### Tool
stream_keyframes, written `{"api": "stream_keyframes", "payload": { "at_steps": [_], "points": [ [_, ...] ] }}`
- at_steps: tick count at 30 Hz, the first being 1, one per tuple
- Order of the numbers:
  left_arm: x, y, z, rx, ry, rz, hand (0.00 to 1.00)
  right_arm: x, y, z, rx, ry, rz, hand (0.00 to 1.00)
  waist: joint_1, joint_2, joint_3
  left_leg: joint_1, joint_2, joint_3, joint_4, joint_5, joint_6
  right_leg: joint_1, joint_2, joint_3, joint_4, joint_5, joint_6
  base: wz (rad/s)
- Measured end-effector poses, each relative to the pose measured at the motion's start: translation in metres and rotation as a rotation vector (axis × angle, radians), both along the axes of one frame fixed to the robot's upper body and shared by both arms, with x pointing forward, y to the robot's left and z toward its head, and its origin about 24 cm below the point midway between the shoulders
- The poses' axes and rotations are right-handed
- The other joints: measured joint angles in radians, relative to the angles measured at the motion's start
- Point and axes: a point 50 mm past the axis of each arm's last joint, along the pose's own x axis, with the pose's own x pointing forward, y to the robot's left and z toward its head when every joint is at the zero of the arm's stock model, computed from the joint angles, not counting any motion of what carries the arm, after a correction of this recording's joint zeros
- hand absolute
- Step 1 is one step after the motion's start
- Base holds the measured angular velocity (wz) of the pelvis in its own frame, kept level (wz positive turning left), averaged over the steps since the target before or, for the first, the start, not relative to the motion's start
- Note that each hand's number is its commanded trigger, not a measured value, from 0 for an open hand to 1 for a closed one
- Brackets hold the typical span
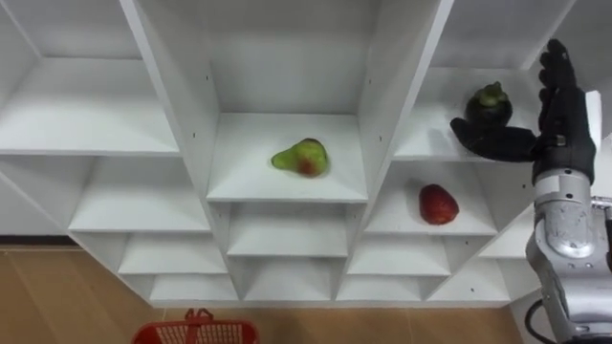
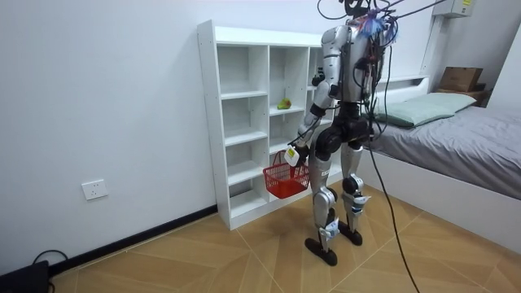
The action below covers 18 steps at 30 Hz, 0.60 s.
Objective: Collect fruits from the closet
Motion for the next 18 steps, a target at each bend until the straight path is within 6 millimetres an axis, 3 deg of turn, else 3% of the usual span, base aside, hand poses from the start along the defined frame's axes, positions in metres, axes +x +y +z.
{"api": "stream_keyframes", "payload": {
  "at_steps": [18],
  "points": [
    [0.001,0.001,0.001,-0.013,0.001,-0.004,1.00,0.007,-0.014,-0.013,-0.084,0.106,0.001,0.00,0.012,-0.015,-0.0005,0.000,0.000,0.000,0.002,0.002,0.001,-0.002,-0.001,0.003,0.002,0.000,0.000,0.00]
  ]
}}
